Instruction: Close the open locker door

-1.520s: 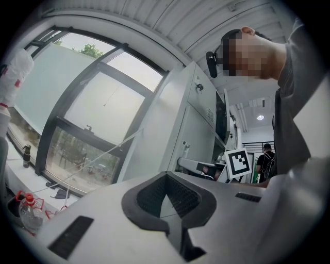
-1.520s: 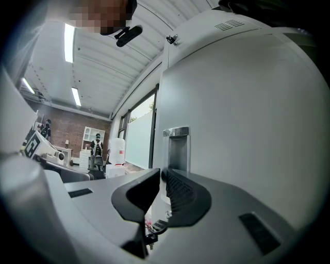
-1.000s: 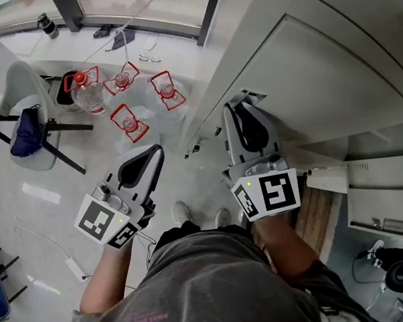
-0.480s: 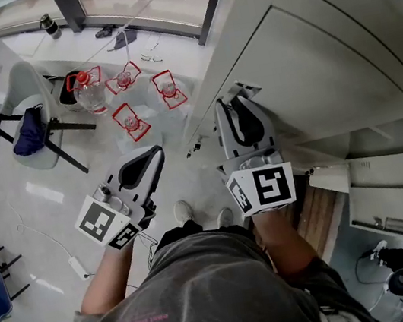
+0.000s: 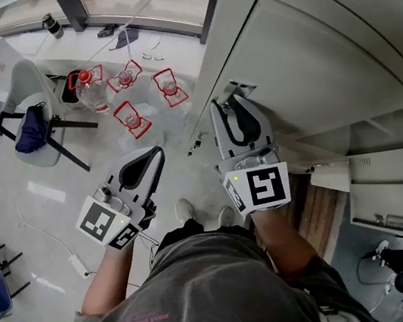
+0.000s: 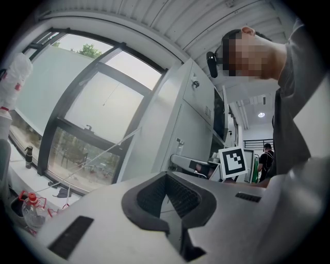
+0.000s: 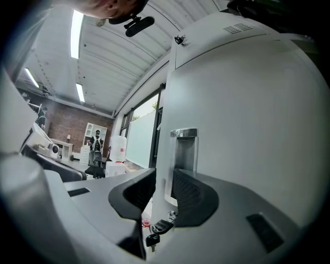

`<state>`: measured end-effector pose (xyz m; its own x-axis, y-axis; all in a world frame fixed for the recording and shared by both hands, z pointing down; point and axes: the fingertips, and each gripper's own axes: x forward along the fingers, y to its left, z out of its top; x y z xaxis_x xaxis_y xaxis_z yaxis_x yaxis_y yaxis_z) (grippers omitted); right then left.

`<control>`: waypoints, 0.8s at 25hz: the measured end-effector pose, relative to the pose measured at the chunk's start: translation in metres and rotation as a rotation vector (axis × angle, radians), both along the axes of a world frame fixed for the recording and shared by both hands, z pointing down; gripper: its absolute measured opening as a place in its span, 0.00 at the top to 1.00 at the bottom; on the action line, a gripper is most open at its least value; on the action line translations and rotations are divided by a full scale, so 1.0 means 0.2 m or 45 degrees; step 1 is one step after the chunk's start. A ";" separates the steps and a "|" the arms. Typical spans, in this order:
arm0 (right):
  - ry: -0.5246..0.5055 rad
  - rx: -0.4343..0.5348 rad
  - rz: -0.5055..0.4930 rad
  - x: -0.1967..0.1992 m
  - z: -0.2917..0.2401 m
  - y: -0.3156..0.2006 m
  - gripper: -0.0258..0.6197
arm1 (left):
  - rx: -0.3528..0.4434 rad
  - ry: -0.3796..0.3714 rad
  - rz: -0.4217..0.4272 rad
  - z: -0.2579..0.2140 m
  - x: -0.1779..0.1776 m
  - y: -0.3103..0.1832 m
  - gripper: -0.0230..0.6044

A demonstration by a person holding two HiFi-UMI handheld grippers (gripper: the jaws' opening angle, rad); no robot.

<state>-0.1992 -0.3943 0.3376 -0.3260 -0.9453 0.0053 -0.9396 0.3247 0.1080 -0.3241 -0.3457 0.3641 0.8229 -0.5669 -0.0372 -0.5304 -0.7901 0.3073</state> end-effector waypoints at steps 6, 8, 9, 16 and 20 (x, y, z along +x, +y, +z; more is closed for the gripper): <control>-0.003 0.011 0.025 0.00 -0.01 0.02 0.80 | 0.002 -0.002 -0.008 0.00 -0.03 0.05 0.94; -0.008 0.014 0.026 0.01 -0.02 0.03 0.80 | 0.001 -0.001 -0.006 0.00 -0.04 0.06 0.94; -0.009 0.015 0.025 0.01 -0.03 0.04 0.80 | 0.001 0.000 -0.002 -0.01 -0.04 0.06 0.94; -0.021 0.027 0.002 0.04 -0.05 0.17 0.80 | 0.030 0.010 0.063 -0.03 0.05 0.10 0.94; -0.043 0.038 0.005 0.12 -0.07 0.29 0.80 | 0.056 0.014 0.105 -0.06 0.16 0.17 0.94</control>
<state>-0.1749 -0.3370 0.3235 -0.3215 -0.9463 -0.0337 -0.9443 0.3178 0.0858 -0.2927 -0.3112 0.3523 0.8663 -0.4946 -0.0701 -0.4595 -0.8441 0.2764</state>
